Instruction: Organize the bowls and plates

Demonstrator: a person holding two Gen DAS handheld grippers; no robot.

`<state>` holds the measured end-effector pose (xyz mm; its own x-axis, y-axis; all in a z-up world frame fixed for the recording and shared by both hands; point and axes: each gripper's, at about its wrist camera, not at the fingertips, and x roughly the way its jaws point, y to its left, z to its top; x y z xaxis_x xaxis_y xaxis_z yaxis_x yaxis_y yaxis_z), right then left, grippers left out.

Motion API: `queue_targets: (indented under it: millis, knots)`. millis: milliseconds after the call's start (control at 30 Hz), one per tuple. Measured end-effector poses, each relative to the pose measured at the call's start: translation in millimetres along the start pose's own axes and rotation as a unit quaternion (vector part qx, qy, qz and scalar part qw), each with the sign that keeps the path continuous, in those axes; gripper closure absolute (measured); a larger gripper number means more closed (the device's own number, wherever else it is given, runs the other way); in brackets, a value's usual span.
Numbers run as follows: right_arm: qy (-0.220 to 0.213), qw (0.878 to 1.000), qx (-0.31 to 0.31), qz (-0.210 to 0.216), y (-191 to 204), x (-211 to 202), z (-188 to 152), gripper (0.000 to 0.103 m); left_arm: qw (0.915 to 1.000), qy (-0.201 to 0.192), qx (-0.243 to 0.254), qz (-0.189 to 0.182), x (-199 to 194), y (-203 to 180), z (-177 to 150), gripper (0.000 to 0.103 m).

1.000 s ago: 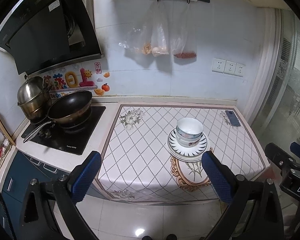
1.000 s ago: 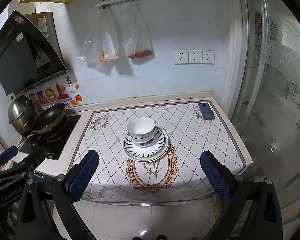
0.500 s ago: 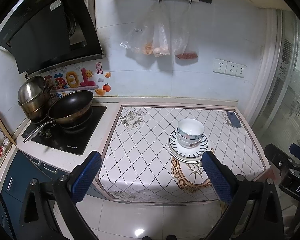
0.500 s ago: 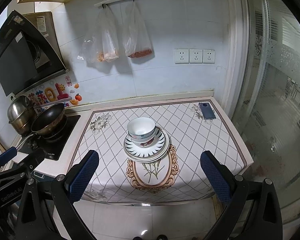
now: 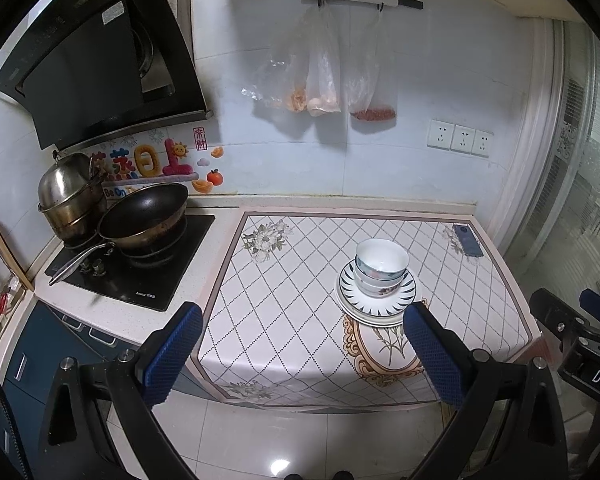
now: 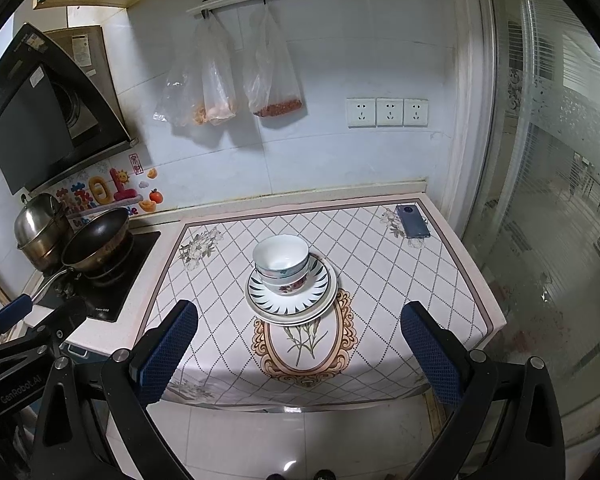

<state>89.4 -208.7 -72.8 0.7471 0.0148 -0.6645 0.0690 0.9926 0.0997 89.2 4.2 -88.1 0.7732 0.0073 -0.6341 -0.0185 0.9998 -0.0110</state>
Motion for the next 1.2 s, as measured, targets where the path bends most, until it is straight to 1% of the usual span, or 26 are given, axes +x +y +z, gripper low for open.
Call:
queue_targets:
  millis: [533, 1200]
  knots:
    - [0.000, 1.000, 0.002, 0.001, -2, -3, -2, 0.000, 1.0000, -0.005, 0.002, 0.003, -8, -1, -1, 0.000]
    - [0.001, 1.000, 0.003, -0.002, -7, -13, -4, 0.000, 1.0000, -0.003, 0.008, -0.003, -9, -1, -3, 0.000]
